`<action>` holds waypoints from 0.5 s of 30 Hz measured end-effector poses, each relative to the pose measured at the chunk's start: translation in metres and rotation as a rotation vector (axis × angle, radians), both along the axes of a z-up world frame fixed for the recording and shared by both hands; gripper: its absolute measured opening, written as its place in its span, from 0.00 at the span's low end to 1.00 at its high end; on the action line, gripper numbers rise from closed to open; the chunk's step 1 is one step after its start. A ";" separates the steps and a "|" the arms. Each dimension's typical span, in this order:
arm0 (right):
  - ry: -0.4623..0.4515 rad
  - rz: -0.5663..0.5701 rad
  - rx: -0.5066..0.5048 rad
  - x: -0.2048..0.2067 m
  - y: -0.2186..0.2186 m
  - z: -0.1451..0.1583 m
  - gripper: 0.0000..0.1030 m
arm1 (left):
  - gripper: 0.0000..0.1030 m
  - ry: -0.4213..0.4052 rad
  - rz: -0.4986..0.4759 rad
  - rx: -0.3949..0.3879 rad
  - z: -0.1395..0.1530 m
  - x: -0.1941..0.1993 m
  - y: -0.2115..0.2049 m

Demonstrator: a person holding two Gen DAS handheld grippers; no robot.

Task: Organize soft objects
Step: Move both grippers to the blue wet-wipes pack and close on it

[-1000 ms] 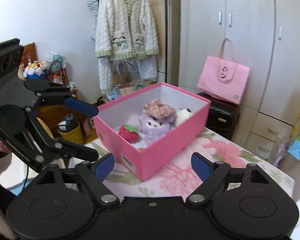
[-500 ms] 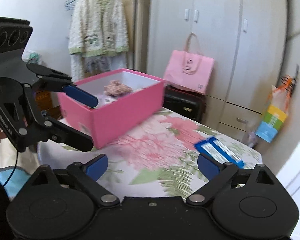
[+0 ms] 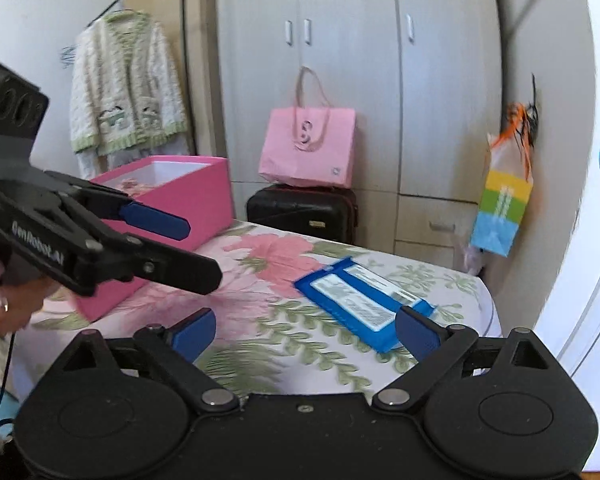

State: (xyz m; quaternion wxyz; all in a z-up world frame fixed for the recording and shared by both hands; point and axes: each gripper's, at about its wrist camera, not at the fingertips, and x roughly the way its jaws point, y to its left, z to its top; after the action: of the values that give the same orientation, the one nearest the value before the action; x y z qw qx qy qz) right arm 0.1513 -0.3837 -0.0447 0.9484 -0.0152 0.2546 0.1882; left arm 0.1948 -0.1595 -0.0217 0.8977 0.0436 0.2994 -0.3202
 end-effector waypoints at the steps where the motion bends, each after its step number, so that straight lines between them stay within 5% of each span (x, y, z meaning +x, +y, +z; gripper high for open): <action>1: 0.009 -0.005 0.000 0.006 -0.001 -0.005 0.95 | 0.94 0.001 0.003 0.006 -0.005 0.006 -0.006; 10: 0.098 -0.082 -0.007 0.070 -0.013 -0.043 0.95 | 0.90 0.139 0.109 0.009 -0.040 0.076 -0.043; 13: 0.156 -0.090 0.032 0.084 -0.017 -0.050 0.95 | 0.75 0.180 0.089 0.021 -0.057 0.098 -0.054; 15: 0.216 -0.086 0.047 0.092 -0.017 -0.056 0.92 | 0.73 0.213 0.123 0.006 -0.069 0.108 -0.054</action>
State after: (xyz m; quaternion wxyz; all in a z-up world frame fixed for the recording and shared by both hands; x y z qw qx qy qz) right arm 0.2433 -0.4008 -0.1004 0.9229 0.0384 0.3511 0.1537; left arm 0.3026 -0.2132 -0.0907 0.8787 -0.0064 0.3961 -0.2664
